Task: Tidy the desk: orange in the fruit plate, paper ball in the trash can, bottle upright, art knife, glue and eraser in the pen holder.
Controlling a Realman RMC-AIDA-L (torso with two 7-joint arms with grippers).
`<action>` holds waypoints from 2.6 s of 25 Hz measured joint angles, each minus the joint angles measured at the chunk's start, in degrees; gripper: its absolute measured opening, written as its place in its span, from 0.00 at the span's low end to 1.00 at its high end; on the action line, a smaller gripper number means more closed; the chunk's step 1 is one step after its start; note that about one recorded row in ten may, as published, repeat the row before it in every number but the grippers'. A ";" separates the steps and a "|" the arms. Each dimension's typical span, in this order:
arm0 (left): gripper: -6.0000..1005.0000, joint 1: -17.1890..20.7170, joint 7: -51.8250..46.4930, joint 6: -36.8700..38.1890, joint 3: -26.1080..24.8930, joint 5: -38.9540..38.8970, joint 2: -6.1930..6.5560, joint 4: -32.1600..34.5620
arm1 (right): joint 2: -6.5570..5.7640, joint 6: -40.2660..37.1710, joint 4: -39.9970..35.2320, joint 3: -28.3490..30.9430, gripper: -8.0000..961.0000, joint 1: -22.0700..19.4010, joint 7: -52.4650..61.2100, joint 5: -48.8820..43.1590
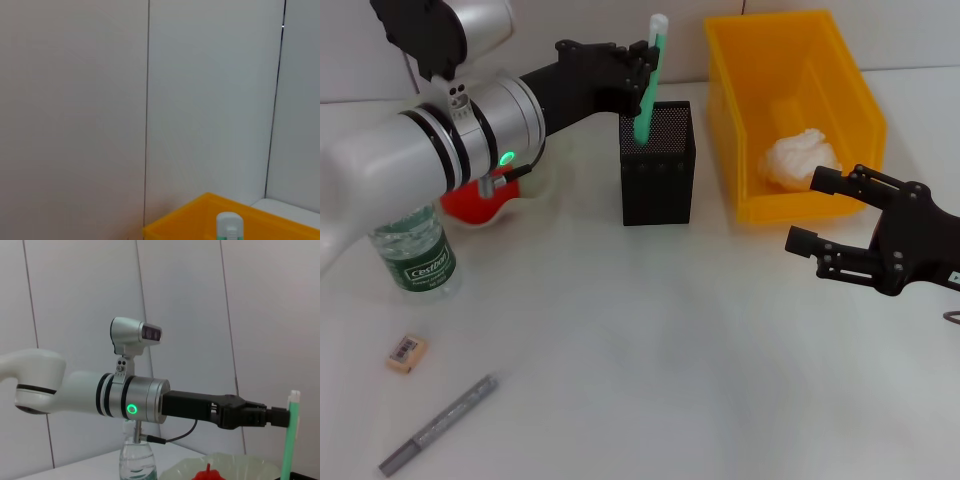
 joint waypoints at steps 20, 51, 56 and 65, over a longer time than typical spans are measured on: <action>0.54 0.26 -2.67 0.43 1.25 0.46 0.01 0.88 | -0.02 0.01 0.06 0.00 0.87 -0.09 -0.01 0.00; 0.81 4.24 -48.07 13.63 -4.71 54.41 0.80 29.56 | -0.02 0.35 0.16 0.09 0.87 -0.09 0.08 0.01; 0.80 4.42 -54.77 20.20 -7.45 63.13 0.77 34.71 | -0.02 0.25 0.15 0.09 0.87 -0.02 0.09 0.01; 0.80 4.77 -63.58 29.89 -9.44 75.69 0.70 42.87 | -0.02 0.14 0.15 0.08 0.87 -0.11 0.15 0.01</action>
